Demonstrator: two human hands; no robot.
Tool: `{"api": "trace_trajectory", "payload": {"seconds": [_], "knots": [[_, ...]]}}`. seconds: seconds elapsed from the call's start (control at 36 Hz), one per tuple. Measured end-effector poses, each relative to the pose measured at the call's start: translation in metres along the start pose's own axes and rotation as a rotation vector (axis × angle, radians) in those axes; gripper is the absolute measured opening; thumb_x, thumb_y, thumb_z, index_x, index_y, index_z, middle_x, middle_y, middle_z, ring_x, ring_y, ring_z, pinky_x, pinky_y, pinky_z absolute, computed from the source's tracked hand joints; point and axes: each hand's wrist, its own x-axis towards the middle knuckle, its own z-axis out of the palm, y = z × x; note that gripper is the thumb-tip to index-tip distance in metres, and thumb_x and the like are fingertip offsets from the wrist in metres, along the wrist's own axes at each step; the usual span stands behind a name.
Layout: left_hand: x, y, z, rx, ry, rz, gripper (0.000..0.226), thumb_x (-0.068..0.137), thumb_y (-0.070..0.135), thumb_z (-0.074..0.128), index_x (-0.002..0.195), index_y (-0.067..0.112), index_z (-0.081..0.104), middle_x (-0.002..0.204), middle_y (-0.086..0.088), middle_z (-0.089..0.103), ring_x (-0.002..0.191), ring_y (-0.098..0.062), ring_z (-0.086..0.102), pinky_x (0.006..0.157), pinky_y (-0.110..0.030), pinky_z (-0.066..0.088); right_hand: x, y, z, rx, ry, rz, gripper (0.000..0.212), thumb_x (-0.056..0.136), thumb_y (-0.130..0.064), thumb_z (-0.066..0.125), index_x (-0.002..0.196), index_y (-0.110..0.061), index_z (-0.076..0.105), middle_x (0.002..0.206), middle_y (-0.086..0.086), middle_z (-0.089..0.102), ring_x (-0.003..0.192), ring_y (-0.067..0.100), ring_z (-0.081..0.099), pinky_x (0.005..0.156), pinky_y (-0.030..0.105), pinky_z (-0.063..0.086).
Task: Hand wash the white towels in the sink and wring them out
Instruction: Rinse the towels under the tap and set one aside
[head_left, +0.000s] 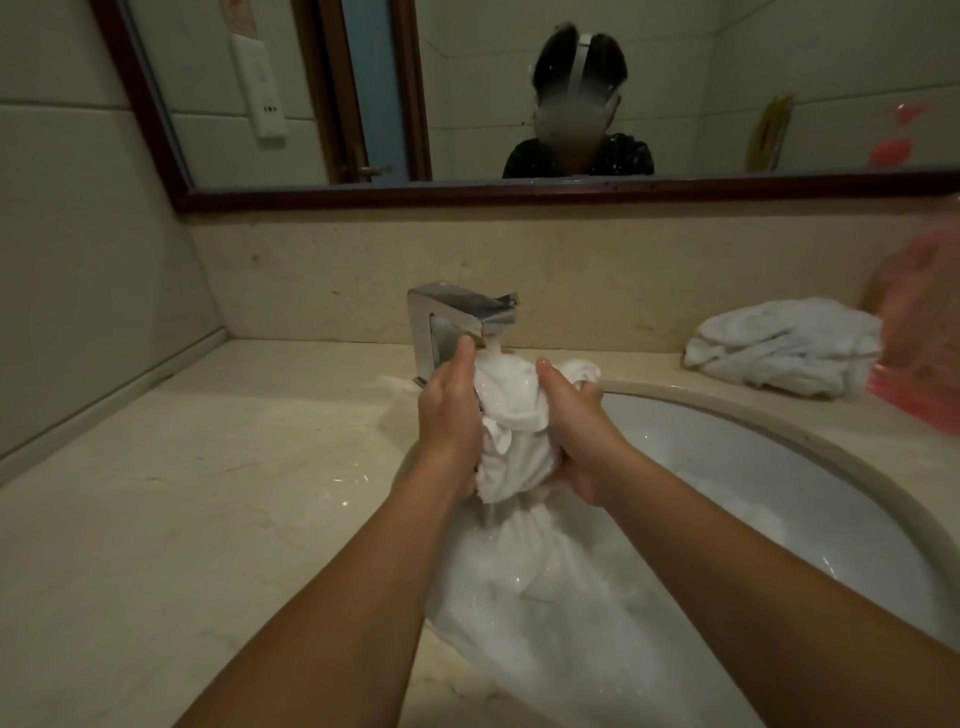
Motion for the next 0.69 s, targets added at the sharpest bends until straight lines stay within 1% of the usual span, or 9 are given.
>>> {"api": "trace_trajectory", "payload": {"seconds": [0.06,0.14,0.25,0.31,0.36,0.42,0.56,0.64,0.69], "knots": [[-0.003,0.002,0.000,0.013,0.023,0.083,0.035,0.105,0.050,0.058,0.106,0.019,0.075,0.095,0.001,0.081,0.093,-0.017,0.077,0.082,-0.033,0.062,0.002,-0.001,0.000,-0.003,-0.072,0.009,0.116,0.060,-0.096,0.059,0.159,-0.039,0.036,0.145,0.006,0.064,0.119,0.038,0.070,0.100,0.062,0.057],[-0.002,0.001,-0.001,0.020,0.035,0.194,0.032,0.108,0.042,0.056,0.099,0.016,0.073,0.087,0.001,0.076,0.085,-0.015,0.074,0.072,-0.027,0.059,0.002,0.003,0.001,0.137,-0.170,0.065,0.114,0.052,-0.093,0.074,0.149,-0.038,0.051,0.129,0.010,0.075,0.101,0.040,0.079,0.083,0.064,0.062],[0.003,0.000,-0.004,0.030,0.044,0.186,0.037,0.099,0.052,0.059,0.115,0.020,0.069,0.111,-0.001,0.074,0.108,-0.018,0.069,0.095,-0.035,0.056,0.009,0.009,-0.002,0.213,-0.154,0.003,0.105,0.059,-0.070,0.091,0.150,-0.037,0.050,0.130,0.012,0.075,0.107,0.040,0.077,0.090,0.062,0.061],[0.005,0.000,-0.003,-0.004,0.042,0.073,0.052,0.089,0.063,0.066,0.124,0.024,0.064,0.126,-0.003,0.069,0.122,-0.025,0.065,0.108,-0.046,0.051,0.016,0.010,-0.009,0.275,-0.124,-0.055,0.087,0.070,-0.049,0.088,0.148,-0.031,0.054,0.129,0.014,0.074,0.110,0.040,0.076,0.093,0.062,0.060],[0.019,-0.014,-0.006,-0.057,0.017,-0.074,0.093,0.062,0.087,0.076,0.130,0.025,0.066,0.129,-0.008,0.071,0.122,-0.032,0.068,0.109,-0.056,0.051,0.019,0.008,-0.014,0.334,-0.135,-0.077,0.083,0.068,-0.035,0.085,0.146,-0.024,0.057,0.130,0.018,0.073,0.112,0.042,0.075,0.093,0.061,0.060],[0.029,-0.025,-0.007,-0.073,-0.039,-0.141,0.109,0.052,0.094,0.075,0.135,0.023,0.067,0.127,-0.010,0.074,0.117,-0.035,0.072,0.105,-0.058,0.055,0.019,0.007,-0.017,0.373,-0.148,-0.108,0.082,0.066,-0.029,0.083,0.143,-0.017,0.057,0.129,0.022,0.073,0.113,0.045,0.074,0.093,0.063,0.060],[0.010,-0.005,-0.001,-0.075,-0.165,-0.170,0.079,0.092,0.078,0.051,0.129,0.012,0.073,0.116,-0.017,0.078,0.108,-0.036,0.076,0.100,-0.052,0.059,0.011,0.004,-0.019,0.389,-0.194,-0.115,0.078,0.067,-0.028,0.074,0.139,-0.003,0.061,0.130,0.032,0.069,0.118,0.048,0.070,0.090,0.057,0.061],[0.012,-0.008,0.001,-0.085,-0.184,-0.174,0.103,0.070,0.094,0.060,0.140,0.018,0.066,0.124,-0.014,0.076,0.114,-0.035,0.074,0.104,-0.053,0.056,0.005,0.001,-0.023,0.382,-0.245,-0.121,0.057,0.083,-0.031,0.066,0.131,-0.002,0.069,0.124,0.027,0.074,0.116,0.042,0.072,0.095,0.051,0.060],[0.014,-0.014,0.002,-0.084,-0.182,-0.166,0.106,0.066,0.093,0.065,0.140,0.017,0.065,0.126,-0.015,0.075,0.116,-0.036,0.073,0.105,-0.053,0.055,0.010,0.003,-0.021,0.347,-0.239,-0.124,0.073,0.076,-0.042,0.079,0.139,-0.009,0.065,0.128,0.025,0.073,0.119,0.042,0.071,0.106,0.057,0.056]]}}
